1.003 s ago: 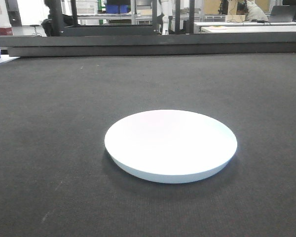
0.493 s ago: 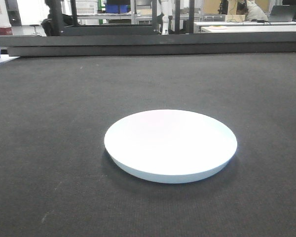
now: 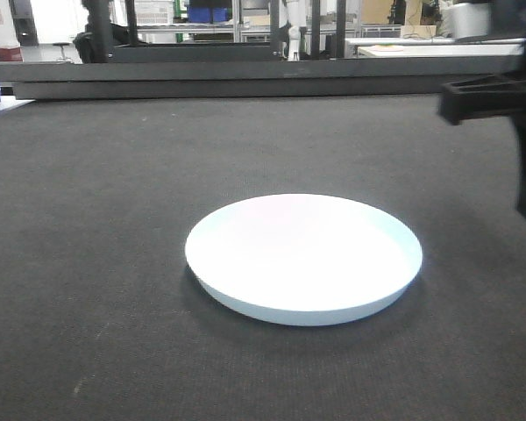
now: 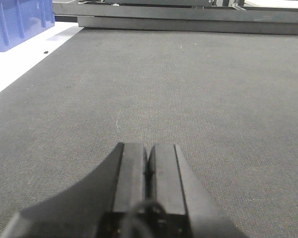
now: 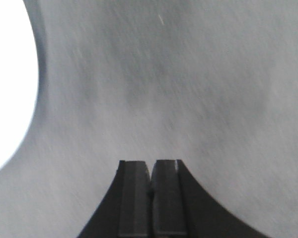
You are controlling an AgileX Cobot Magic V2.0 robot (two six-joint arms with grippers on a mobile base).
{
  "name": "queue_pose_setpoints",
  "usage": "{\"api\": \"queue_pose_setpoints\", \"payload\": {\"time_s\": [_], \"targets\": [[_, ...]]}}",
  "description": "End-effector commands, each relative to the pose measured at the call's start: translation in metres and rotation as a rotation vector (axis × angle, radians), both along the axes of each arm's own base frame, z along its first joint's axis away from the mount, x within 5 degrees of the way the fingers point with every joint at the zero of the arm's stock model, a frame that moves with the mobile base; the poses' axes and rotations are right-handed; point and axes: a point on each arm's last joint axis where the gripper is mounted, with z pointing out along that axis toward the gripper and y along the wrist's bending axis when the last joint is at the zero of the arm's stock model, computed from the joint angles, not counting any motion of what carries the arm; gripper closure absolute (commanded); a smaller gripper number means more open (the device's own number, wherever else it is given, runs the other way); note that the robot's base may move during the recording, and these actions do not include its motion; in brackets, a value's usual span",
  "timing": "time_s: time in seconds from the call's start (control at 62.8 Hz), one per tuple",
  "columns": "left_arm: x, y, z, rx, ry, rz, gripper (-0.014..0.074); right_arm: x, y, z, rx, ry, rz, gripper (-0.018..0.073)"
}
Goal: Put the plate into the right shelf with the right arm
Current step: 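Lower the right gripper onto the white plate's rim and close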
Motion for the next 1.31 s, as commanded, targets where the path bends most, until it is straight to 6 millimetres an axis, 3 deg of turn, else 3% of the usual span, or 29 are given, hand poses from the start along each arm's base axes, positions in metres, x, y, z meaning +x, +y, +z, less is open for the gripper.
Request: {"api": "queue_pose_setpoints", "payload": {"time_s": [0.0,0.111,0.207,0.382,0.971,1.13,1.289], "targets": [[0.000,0.000,0.005,-0.004,-0.080,-0.003,0.0643,0.010,0.014,0.017,0.008,-0.052,-0.022,0.0358],[0.000,0.000,0.005,-0.004,-0.080,-0.003,0.0643,0.023,0.035,0.022,0.029,-0.070,-0.011,0.0177],[0.000,0.000,0.005,-0.004,-0.080,-0.003,0.0643,0.033,0.046,0.021,0.038,-0.073,0.002,0.0097],[0.000,0.000,0.005,-0.004,-0.080,-0.003,0.0643,0.048,0.055,0.008,0.049,-0.043,-0.070,0.0093],[0.000,0.000,0.005,-0.004,-0.080,-0.003,0.0643,0.061,0.064,-0.032,0.020,0.035,-0.077,0.0097],[0.000,0.000,0.005,-0.004,-0.080,-0.003,0.0643,0.061,0.064,-0.032,0.023,0.032,-0.068,0.0195],[0.000,0.000,0.005,-0.004,-0.080,-0.003,0.0643,0.061,0.064,-0.032,0.023,0.035,-0.069,0.0465]]}}
